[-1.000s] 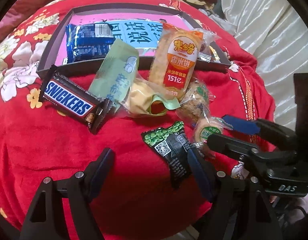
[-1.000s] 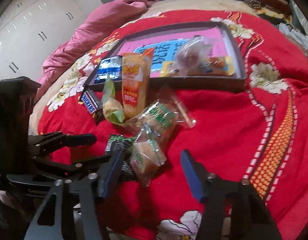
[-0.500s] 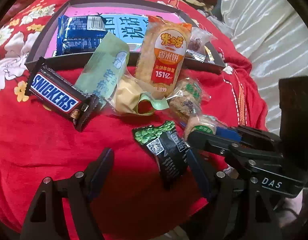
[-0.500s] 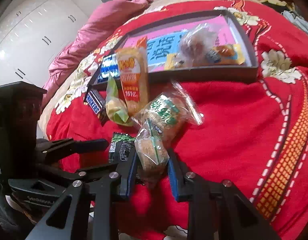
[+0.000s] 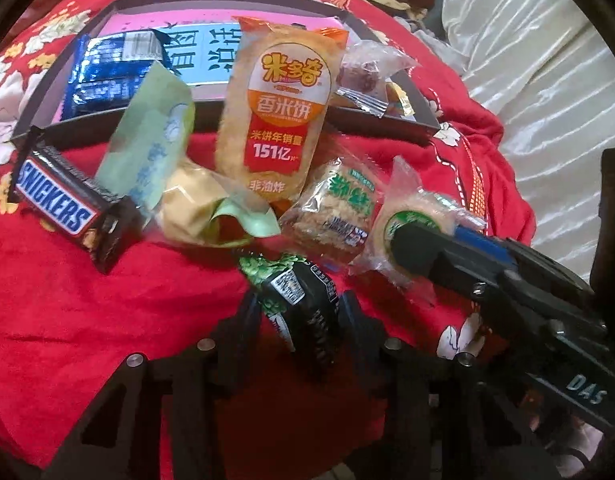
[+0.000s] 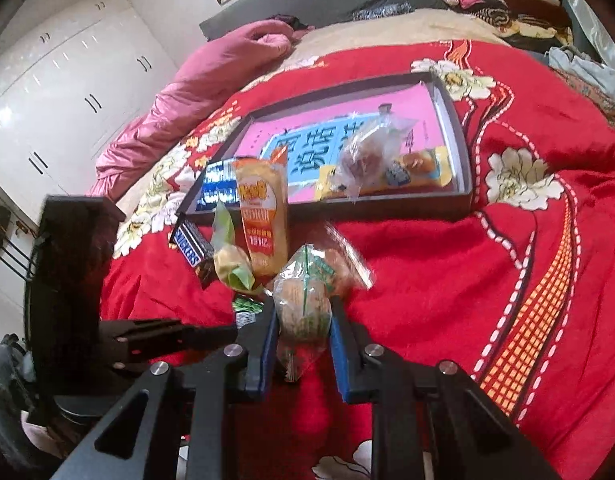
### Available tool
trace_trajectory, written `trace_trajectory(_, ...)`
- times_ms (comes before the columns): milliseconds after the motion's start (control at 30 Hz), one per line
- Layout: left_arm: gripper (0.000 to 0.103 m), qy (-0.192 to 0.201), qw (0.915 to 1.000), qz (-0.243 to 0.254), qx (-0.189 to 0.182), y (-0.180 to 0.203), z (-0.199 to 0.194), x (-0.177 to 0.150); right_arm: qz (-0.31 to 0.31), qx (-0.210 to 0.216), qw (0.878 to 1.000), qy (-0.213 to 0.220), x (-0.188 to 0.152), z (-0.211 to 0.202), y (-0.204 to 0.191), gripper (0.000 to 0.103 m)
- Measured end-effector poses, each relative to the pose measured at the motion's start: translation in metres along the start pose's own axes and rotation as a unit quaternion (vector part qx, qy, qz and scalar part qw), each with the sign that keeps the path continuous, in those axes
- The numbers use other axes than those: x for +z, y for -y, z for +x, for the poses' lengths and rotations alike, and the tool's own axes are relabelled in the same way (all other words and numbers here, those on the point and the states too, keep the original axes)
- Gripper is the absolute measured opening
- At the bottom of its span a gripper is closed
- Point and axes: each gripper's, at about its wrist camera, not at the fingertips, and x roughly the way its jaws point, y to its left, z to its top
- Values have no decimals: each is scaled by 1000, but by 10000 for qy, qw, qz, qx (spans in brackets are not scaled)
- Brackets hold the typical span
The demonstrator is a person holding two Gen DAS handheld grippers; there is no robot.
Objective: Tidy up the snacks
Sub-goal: 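Grasp and lift the dark packet with left gripper while right gripper grasps the green-labelled bag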
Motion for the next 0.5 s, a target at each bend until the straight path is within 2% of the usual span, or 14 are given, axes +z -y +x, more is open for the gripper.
trace_trajectory(200, 35, 89, 9997, 15, -244, -4, -11, -1, 43, 24, 9995, 320, 4, -11, 4, 25)
trace_trajectory(367, 34, 224, 9993, 72, -296, -10, -30, 0, -11, 4, 9981, 610, 7, -20, 4, 25)
trace_trajectory(500, 34, 490, 9984, 163, -242, -14, -52, 3, 16, 10, 9977, 684, 8, -23, 5, 25)
